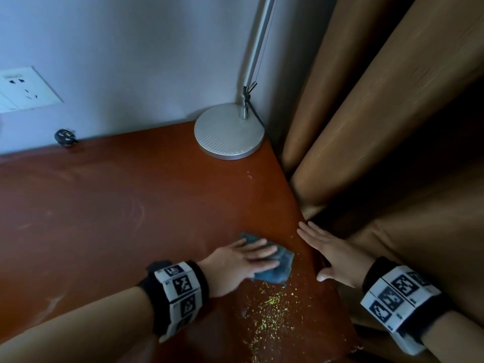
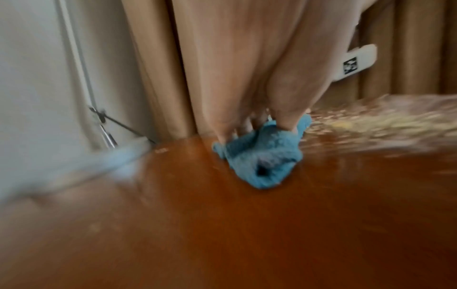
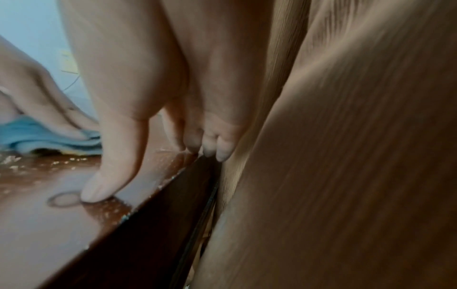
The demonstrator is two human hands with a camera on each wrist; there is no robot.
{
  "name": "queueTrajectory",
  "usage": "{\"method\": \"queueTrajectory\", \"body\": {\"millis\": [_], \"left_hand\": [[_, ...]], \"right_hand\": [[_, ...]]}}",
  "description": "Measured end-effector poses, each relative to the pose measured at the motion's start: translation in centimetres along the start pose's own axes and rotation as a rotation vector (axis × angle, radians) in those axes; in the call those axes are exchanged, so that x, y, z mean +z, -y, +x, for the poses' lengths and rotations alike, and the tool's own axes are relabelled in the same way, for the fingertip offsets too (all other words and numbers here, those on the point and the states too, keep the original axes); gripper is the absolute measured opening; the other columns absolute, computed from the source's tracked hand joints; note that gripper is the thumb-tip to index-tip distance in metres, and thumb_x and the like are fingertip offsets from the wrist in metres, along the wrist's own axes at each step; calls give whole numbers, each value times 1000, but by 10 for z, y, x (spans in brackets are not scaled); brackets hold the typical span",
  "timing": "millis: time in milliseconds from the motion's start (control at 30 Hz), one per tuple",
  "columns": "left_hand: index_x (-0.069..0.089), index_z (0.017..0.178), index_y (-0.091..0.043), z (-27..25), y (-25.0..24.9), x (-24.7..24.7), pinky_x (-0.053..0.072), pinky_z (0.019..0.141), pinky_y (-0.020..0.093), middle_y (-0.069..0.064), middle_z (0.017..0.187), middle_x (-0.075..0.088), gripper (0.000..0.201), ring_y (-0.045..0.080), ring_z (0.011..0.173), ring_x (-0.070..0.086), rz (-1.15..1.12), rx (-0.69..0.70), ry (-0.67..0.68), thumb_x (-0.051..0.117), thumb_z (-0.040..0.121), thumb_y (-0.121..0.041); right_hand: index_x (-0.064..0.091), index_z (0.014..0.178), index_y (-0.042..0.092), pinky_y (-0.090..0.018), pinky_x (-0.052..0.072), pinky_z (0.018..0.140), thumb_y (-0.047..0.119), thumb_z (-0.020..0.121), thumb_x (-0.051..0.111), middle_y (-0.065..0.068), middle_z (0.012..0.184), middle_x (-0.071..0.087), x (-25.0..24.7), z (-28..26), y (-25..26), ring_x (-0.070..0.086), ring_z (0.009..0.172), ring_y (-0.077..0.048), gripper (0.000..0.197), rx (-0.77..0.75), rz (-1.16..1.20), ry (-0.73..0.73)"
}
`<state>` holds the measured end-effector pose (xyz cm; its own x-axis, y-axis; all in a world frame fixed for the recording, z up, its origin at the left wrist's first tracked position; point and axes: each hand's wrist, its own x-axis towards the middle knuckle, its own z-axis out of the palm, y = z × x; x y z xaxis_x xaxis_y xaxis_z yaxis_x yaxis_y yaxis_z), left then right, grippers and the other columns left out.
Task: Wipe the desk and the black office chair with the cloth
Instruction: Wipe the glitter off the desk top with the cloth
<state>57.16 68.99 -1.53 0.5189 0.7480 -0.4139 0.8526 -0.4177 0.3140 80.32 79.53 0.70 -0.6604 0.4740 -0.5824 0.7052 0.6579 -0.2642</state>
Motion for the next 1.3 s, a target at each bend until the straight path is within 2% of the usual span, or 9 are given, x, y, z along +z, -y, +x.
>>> {"method": "queueTrajectory", "body": {"millis": [200, 467, 700, 800, 900, 1000, 1100, 1200, 1300], "left_hand": [[-3, 152, -28, 37, 70, -59, 14, 119, 45, -6, 158, -17, 64, 16, 146, -12, -58, -399, 71, 34, 102, -10], [-1, 152, -15, 90, 82, -96, 13, 117, 42, 3, 159, -13, 66, 20, 147, -7, -71, -569, -14, 38, 100, -2], [7, 152, -26, 62, 19, -52, 28, 115, 42, -6, 159, -8, 68, 12, 146, -2, 155, -24, 110, 39, 97, -2], [5, 151, -29, 50, 42, -60, 38, 109, 36, -7, 158, -9, 71, 12, 146, 3, 172, -179, 79, 43, 96, -4], [-3, 152, -22, 66, 69, -83, 25, 116, 41, -1, 159, -13, 71, 16, 147, -4, 119, -400, 93, 42, 98, -6], [-6, 151, -19, 80, 64, -83, 15, 118, 44, -1, 158, -17, 69, 17, 147, -10, 3, -455, 76, 37, 100, -3], [0, 152, -24, 56, 30, -51, 14, 119, 39, -3, 159, -10, 70, 15, 147, -5, 23, -257, -41, 37, 98, -1], [5, 152, -25, 14, -12, -15, 8, 121, 34, -8, 159, -5, 65, 10, 146, -7, 83, 51, 27, 33, 99, -3], [6, 151, -31, 2, -15, -18, 3, 118, 26, -14, 157, -6, 64, 5, 144, -10, 44, 83, 67, 33, 100, -4]], "right_hand": [[-9, 149, 19, -20, -4, 112, 28, 81, 71, 10, 153, -21, -3, 3, 0, -22, 129, 3, 106, 16, -15, 8], [-8, 150, 18, -19, 2, 113, 23, 81, 71, 8, 154, -20, -4, 3, 4, -20, 125, 6, 104, 30, 9, 13], [-5, 149, 21, -19, 1, 112, 27, 78, 73, 17, 145, -21, -8, 1, 0, -16, 130, 6, 106, 4, 52, 1], [2, 150, 22, -20, 2, 112, 28, 79, 72, 12, 156, -9, -12, 6, -4, -12, 132, 7, 100, 17, 126, -60], [-1, 150, 19, -25, 8, 115, 28, 77, 74, 7, 157, -11, -19, 23, 0, -8, 142, -2, 106, 24, 125, -94], [0, 150, 15, -26, 10, 116, 27, 73, 78, 5, 157, -12, -25, 37, 6, -7, 144, -8, 110, 33, 82, -72], [2, 151, 12, -25, 9, 115, 28, 75, 76, 0, 157, -12, -25, 37, 5, -7, 144, -11, 107, 19, 47, -58], [2, 150, 11, -22, 6, 114, 29, 78, 74, -1, 157, -13, -25, 35, 3, -8, 144, -11, 104, -9, 27, -46], [0, 150, 12, -20, 5, 114, 27, 79, 73, 1, 157, -13, -28, 35, 1, -10, 144, -9, 103, -11, 20, -26]]}}
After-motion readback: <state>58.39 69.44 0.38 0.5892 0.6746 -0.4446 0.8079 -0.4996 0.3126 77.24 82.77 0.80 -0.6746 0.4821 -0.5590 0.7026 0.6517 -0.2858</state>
